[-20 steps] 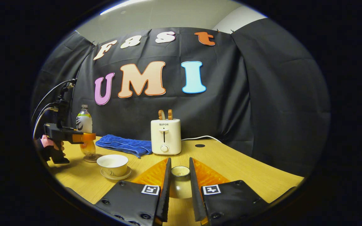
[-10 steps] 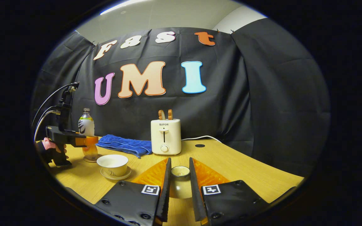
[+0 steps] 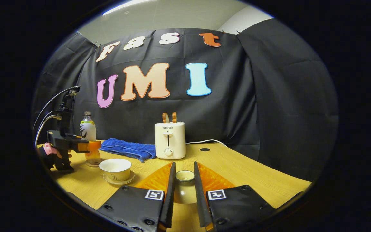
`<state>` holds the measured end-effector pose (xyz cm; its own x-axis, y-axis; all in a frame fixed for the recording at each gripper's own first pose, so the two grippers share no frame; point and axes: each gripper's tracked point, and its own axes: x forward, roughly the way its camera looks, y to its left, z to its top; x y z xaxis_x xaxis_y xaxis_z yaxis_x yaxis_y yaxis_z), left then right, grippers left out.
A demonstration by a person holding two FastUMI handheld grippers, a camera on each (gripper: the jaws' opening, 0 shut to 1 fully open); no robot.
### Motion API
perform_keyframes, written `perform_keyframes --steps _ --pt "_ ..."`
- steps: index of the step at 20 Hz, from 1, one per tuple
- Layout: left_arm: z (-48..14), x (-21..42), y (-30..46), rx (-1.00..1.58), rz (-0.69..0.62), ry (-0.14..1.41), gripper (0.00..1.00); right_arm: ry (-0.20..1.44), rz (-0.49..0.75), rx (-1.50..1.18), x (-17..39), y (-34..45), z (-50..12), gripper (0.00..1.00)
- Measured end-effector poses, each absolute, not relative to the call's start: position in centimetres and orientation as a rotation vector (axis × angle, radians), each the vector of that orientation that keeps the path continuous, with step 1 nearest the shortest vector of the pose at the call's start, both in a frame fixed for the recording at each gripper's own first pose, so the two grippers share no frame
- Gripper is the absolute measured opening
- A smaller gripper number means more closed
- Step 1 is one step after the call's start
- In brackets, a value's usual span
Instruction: Open the teacup lid with one hand, grasp the water bottle and pour water into the teacup with the other hand; after pouring, place the water bottle on the coaster and then close the teacup lid.
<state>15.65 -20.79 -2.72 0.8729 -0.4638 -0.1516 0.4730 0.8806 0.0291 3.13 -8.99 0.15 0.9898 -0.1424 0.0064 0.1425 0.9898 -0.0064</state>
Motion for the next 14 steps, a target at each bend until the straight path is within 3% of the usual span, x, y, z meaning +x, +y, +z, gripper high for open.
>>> perform_keyframes --steps 2,4,14 --pt "-3.0 15.3 -20.7 0.086 -0.493 0.136 0.89 -0.006 -0.143 -0.007 3.1 -9.0 0.1 0.35" --pt "-3.1 14.9 -20.6 0.092 -0.494 0.129 0.94 -0.006 -0.144 -0.007 3.0 -9.0 0.2 0.35" --pt "-1.8 11.4 -18.5 0.009 -0.494 0.065 0.95 -0.006 -0.143 -0.007 3.1 -9.0 0.3 0.35"
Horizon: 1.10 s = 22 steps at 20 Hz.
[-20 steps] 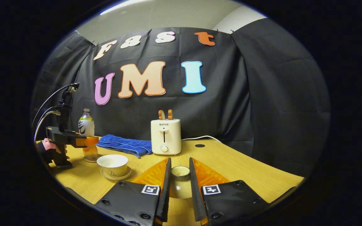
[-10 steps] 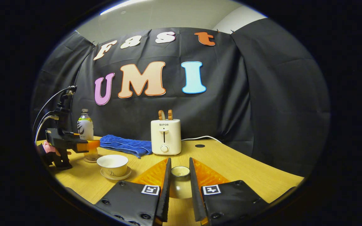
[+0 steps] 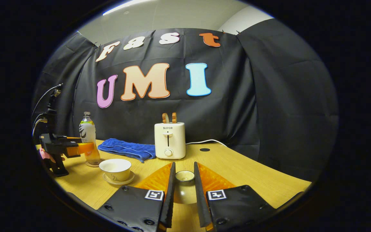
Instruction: Open the teacup lid with one hand, grasp the water bottle and pour water into the teacup with the other hand; after pouring, place the water bottle on the coaster and then close the teacup lid.
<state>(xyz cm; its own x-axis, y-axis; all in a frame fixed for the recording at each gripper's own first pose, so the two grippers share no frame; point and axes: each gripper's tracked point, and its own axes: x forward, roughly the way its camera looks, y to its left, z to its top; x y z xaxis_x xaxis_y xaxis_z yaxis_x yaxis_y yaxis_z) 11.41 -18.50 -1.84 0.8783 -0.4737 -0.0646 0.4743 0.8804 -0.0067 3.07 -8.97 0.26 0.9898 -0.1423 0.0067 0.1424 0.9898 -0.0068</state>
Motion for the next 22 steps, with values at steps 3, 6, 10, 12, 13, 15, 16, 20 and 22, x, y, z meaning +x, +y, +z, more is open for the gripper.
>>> perform_keyframes --steps 3,6,10,12,13,15,16,20,22 --pt "-1.4 10.2 -16.7 -0.005 -0.457 0.042 0.94 -0.007 -0.134 -0.008 3.1 -8.7 0.2 0.36" --pt "-0.7 9.0 -15.3 -0.015 -0.425 0.003 0.93 -0.007 -0.133 -0.008 3.2 -8.6 0.3 0.35" --pt "-0.8 8.3 -12.3 -0.013 -0.317 0.005 0.93 -0.008 -0.108 -0.006 3.3 -7.6 0.3 0.36" --pt "-0.7 8.0 -10.8 -0.012 -0.243 0.004 0.93 -0.008 -0.096 -0.005 3.7 -7.0 0.2 0.36" --pt "-0.7 7.9 -10.0 -0.011 -0.212 0.006 0.93 -0.003 -0.079 -0.005 4.0 -6.4 0.1 0.35" --pt "-0.8 7.4 -8.9 -0.011 -0.162 0.007 0.93 -0.001 -0.047 -0.003 4.8 -5.0 0.0 0.36" --pt "-0.8 7.2 -8.5 -0.009 -0.143 0.006 0.93 0.001 -0.032 -0.003 5.2 -4.4 0.0 0.35" --pt "-0.8 6.9 -7.7 -0.007 -0.105 0.005 0.93 0.007 0.056 0.0 7.3 -0.6 -0.3 0.35" --pt "-0.8 6.8 -7.6 -0.005 -0.095 0.005 0.93 0.009 0.103 0.003 8.2 1.2 -0.4 0.35"
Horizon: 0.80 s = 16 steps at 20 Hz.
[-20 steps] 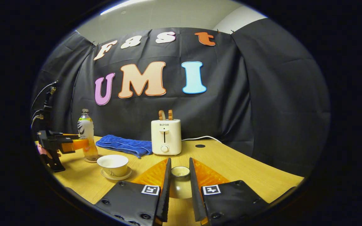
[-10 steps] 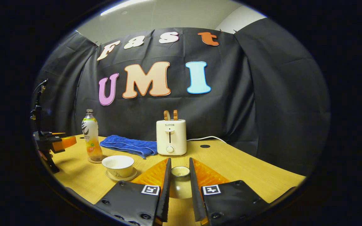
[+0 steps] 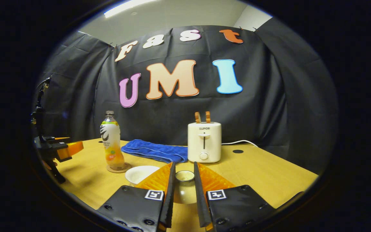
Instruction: Open the teacup lid with one hand, grasp the water bottle and pour water into the teacup with the other hand; after pouring, place the water bottle on the coaster and then close the teacup lid.
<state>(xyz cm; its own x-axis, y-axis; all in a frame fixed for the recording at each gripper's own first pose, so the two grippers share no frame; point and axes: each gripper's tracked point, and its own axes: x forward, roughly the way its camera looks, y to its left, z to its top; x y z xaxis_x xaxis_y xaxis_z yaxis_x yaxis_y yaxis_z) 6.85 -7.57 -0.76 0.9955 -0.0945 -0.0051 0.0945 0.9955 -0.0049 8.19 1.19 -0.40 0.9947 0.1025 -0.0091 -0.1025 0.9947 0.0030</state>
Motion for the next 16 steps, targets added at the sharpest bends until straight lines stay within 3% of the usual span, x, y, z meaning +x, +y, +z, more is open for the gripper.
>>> perform_keyframes --steps 7,16 --pt "-0.7 6.9 -7.4 -0.004 -0.08 0.004 0.93 0.015 0.254 0.01 10.6 6.4 -0.7 0.35" --pt "-0.8 6.8 -7.4 -0.004 -0.084 0.006 0.93 0.081 0.303 0.0 12.3 8.6 -1.8 0.35"
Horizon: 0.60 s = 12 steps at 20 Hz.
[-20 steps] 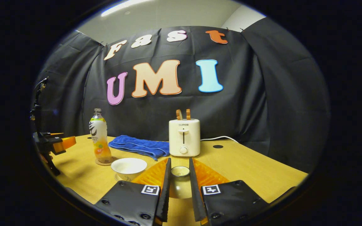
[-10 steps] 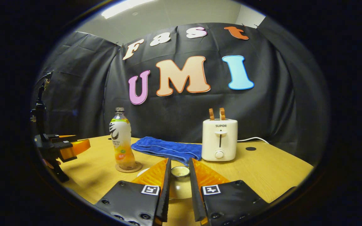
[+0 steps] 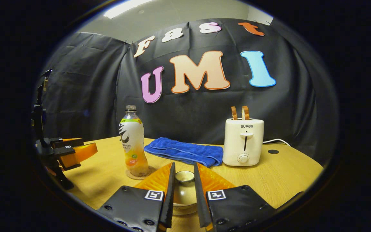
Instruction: Open the teacup lid with one hand, grasp the water bottle and pour water into the teacup with the other hand; after pouring, place the water bottle on the coaster and then close the teacup lid.
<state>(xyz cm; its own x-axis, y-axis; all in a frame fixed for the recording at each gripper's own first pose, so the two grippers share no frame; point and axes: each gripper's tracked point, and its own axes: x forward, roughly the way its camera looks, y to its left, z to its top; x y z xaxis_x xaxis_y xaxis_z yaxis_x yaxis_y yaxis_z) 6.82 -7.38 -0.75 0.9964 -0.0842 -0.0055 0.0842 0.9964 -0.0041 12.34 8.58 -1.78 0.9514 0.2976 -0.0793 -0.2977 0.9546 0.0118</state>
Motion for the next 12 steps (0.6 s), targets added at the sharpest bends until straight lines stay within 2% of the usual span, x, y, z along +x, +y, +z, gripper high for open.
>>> perform_keyframes --steps 12 --pt "-0.7 6.9 -7.4 -0.005 -0.086 0.005 0.93 0.18 0.356 -0.016 12.7 9.7 -3.4 0.35"
